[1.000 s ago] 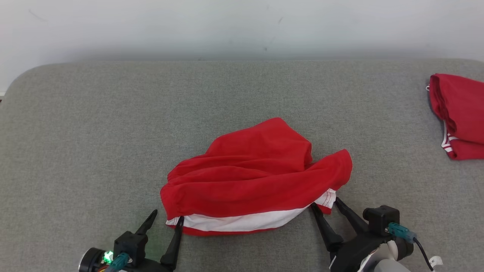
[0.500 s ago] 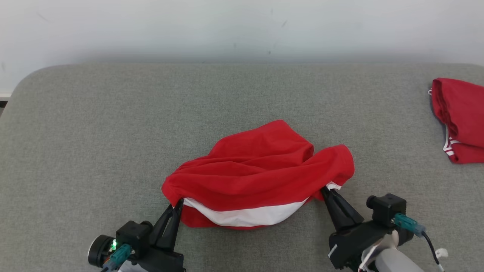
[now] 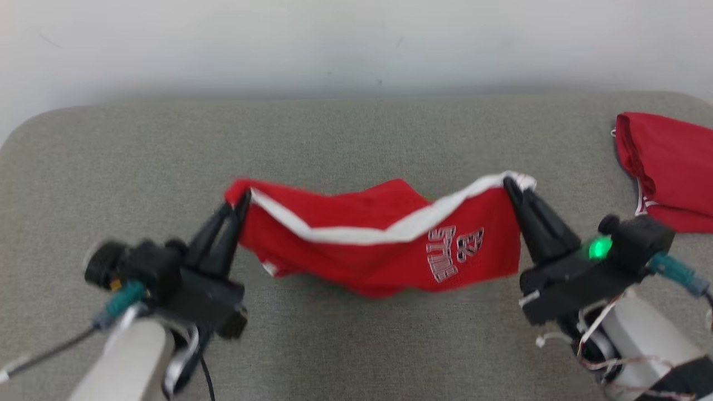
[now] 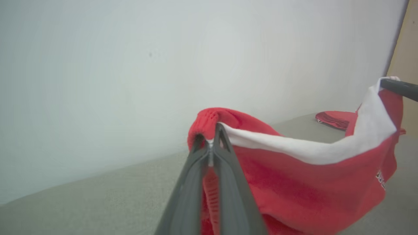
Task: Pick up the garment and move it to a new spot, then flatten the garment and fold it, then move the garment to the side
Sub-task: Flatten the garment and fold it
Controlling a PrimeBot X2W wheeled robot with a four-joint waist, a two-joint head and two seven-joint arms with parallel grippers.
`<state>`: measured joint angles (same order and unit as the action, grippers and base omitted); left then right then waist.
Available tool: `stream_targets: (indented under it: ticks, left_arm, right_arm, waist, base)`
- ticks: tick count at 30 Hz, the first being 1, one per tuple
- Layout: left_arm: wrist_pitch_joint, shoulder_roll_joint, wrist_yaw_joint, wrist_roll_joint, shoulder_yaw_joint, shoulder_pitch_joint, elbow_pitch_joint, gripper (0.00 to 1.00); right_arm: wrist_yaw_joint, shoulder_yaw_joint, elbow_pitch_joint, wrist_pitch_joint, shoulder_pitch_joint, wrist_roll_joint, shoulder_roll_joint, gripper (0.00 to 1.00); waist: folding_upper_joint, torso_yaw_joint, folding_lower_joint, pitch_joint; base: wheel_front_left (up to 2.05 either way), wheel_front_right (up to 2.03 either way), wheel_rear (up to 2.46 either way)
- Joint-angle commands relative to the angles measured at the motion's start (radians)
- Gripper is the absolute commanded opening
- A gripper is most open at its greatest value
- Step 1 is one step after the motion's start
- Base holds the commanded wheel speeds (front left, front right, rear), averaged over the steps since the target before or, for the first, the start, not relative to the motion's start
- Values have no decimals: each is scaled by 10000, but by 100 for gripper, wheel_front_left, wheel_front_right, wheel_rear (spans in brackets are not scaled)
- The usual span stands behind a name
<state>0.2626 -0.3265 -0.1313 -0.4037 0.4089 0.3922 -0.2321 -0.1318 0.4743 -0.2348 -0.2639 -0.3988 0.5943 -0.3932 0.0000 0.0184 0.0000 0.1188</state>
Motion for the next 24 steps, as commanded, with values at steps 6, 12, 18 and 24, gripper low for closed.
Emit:
stream_targets:
  ticks: [6,12,18,24]
  left_arm:
    - [-501,-611,16,-1032,858,3579,-188,0]
    - [-1332,-796,16,-2010,1205,8015,-1101,0]
    - [-1719,-544,18,-2513,1530,11435,-2532,0]
    - [-1597,-269,18,-2846,1675,13668,-3760,0]
  right_arm:
    - [28,290,94,-1,-2607,868,-843,0]
    - [28,663,-744,202,-6574,2013,-1566,0]
    - [28,998,-1875,553,-9856,2556,-1774,0]
    - [28,1251,-2993,518,-11986,2835,-1498,0]
  waist:
    - [0,-306,0,1208]
    - [0,-596,0,3117]
    - [0,-786,0,4383]
    - [0,-1008,0,4938]
  base:
    - [0,0,0]
    - [0,0,0]
    - [0,0,0]
    - [0,0,0]
